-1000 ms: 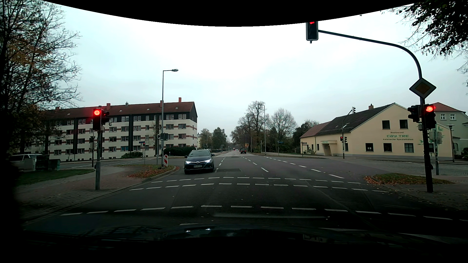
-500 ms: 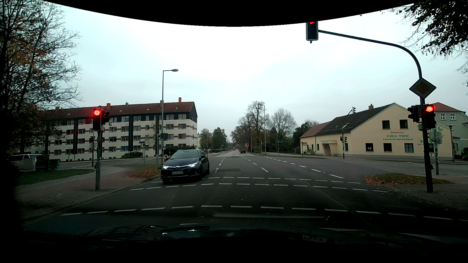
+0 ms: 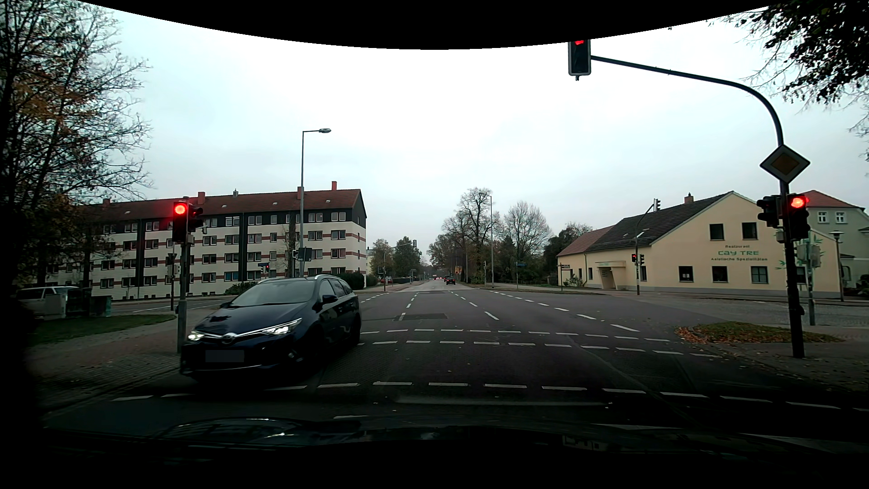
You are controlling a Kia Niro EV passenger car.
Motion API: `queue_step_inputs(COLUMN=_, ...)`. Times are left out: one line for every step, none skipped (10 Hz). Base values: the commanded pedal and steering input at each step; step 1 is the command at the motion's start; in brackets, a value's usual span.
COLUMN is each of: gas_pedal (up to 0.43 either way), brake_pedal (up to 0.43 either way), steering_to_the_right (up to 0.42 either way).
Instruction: Follow the waypoints while adhering to traffic rules and regulations
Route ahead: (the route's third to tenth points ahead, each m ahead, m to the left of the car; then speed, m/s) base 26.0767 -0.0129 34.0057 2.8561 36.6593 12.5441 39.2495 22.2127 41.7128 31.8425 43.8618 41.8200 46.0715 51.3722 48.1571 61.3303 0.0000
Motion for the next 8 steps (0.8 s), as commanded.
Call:
queue_step_inputs(gas_pedal=0.0, brake_pedal=0.579, steering_to_the_right=-0.004)
queue_step_inputs(gas_pedal=0.0, brake_pedal=0.579, steering_to_the_right=-0.004)
queue_step_inputs(gas_pedal=0.0, brake_pedal=0.579, steering_to_the_right=-0.004)
queue_step_inputs(gas_pedal=0.0, brake_pedal=0.573, steering_to_the_right=-0.004)
queue_step_inputs(gas_pedal=0.0, brake_pedal=0.573, steering_to_the_right=-0.004)
queue_step_inputs(gas_pedal=0.0, brake_pedal=0.573, steering_to_the_right=-0.004)
queue_step_inputs(gas_pedal=0.0, brake_pedal=0.567, steering_to_the_right=-0.004)
queue_step_inputs(gas_pedal=0.0, brake_pedal=0.561, steering_to_the_right=-0.004)
